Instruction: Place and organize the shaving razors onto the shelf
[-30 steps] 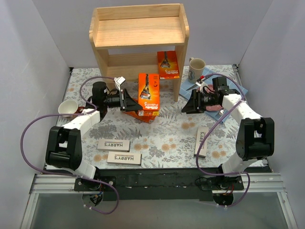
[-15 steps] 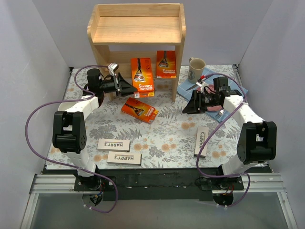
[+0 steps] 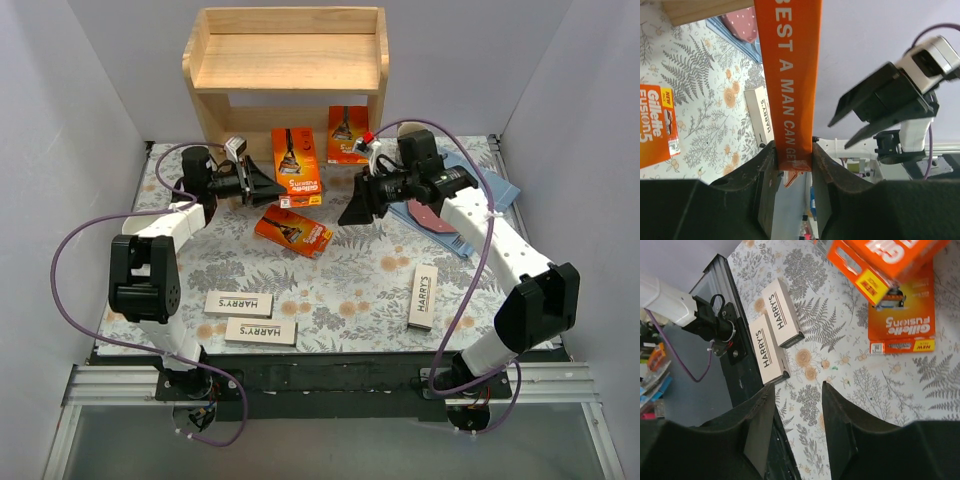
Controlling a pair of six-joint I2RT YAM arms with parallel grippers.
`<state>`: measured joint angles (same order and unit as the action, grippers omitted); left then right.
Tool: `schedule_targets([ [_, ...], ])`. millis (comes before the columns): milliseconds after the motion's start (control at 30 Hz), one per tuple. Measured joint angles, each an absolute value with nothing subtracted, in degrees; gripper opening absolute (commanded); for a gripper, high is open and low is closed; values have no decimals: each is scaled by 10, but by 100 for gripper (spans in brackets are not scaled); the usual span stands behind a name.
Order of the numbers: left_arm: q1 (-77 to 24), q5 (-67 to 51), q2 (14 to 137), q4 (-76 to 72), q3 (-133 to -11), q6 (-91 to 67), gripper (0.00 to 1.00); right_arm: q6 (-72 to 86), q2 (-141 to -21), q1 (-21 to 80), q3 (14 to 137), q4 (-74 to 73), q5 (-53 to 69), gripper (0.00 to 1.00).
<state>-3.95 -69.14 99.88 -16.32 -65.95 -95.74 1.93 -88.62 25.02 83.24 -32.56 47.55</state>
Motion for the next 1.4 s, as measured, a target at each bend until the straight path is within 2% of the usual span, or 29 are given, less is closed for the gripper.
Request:
schedule_targets([
  [67, -36, -688, 994, -149, -655, -959, 5, 14, -886, 271, 844, -322, 465, 44],
  [133, -33, -685, 990, -137, -651, -961, 13, 13, -890, 289, 855, -314, 452, 39],
  [300, -27, -684, 988, -128, -650, -968, 26, 11, -924, 321, 889, -286, 420, 24],
  [333, -27, -684, 988, -126, -650, -969, 27, 11, -931, 326, 892, -279, 414, 20],
  [433, -24, -688, 988, -115, -656, -973, 27, 12, -941, 343, 884, -233, 392, 16],
  [800, -18, -703, 1002, -94, -686, -989, 30, 13, -952, 392, 873, -118, 347, 14],
  [1167, -13, -706, 1019, -89, -707, -990, 35, 26, -1020, 413, 873, -99, 299, 11],
  [1400, -13, -705, 1019, -82, -707, -979, 54, 50, -1037, 415, 890, -72, 279, 10],
])
